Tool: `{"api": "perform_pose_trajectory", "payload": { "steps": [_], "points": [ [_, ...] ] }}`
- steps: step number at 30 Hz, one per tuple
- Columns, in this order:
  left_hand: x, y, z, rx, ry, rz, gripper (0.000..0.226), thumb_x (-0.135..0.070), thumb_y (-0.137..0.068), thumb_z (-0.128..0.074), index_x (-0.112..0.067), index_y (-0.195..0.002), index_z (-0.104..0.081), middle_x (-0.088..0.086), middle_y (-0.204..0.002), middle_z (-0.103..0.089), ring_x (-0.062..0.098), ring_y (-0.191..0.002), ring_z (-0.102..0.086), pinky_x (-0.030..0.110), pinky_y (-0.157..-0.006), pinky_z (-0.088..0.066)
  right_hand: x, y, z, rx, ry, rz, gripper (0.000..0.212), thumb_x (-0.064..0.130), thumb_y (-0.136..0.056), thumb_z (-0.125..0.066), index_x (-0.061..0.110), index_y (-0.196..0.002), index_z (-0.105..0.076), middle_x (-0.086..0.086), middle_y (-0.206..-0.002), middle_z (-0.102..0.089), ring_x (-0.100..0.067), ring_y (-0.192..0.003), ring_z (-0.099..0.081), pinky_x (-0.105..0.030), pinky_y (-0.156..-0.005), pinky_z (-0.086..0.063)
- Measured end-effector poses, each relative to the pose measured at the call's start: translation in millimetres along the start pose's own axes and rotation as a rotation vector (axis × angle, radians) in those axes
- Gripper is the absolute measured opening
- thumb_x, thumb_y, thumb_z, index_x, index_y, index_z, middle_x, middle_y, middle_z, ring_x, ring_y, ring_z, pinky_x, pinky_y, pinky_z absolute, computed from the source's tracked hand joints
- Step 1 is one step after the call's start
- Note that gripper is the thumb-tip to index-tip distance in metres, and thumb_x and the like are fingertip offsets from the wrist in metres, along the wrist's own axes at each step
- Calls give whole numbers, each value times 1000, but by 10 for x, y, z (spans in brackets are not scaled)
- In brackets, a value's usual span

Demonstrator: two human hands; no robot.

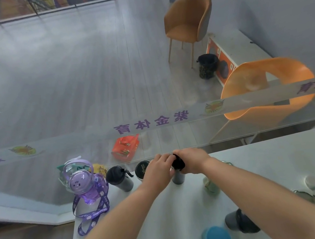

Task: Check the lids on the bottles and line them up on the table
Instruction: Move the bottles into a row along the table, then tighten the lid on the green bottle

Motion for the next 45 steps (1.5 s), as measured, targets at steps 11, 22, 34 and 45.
{"api": "perform_pose_trajectory", "payload": {
  "steps": [11, 22, 34, 45],
  "points": [
    [-81, 89, 128, -13, -46, -26, 47, -34, -78, -69, -21, -121, -54, -1, -123, -57, 26, -102, -52, 39, -87, -48, 50, 131, 72, 105, -4, -114, 93, 40, -84, -72, 35, -157, -13, -5, -141, -50, -32, -124, -56, -45, -96, -51],
    [-832, -40, 139, 30, -31, -282, 36, -34, -86, -67, -18, -117, -61, 3, -118, -61, 29, -104, -55, 41, -85, -48, -484, 1239, 506, -84, -21, -382, 70, 40, -90, -68, 31, -152, -35, -1, -152, -46, -26, -133, -50, -42, -106, -45],
    [-1429, -212, -359, 131, -8, -62, 62, -40, -85, -67, -24, -139, -42, -2, -129, -58, 25, -114, -46, 37, -90, -44, -1081, 1254, 75, 103, -77, -169, 78, 42, -76, -80, 31, -142, -39, 4, -138, -56, -23, -124, -57, -41, -98, -50],
    [-1603, -420, -316, 37, 57, 127, 61, -37, -80, -74, -20, -135, -51, -4, -123, -63, 22, -109, -46, 33, -89, -42, -1440, 999, 182, 57, -108, 50, 73, 50, -73, -80, 28, -134, -47, 4, -127, -65, -23, -112, -63, -39, -90, -53]
  ]
}}
Point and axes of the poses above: each hand's wrist, its own y-axis away from the middle knuckle, its own z-axis out of the back of the hand, x = y × z, the point moved 5 cm from there along -y, towards the middle knuckle
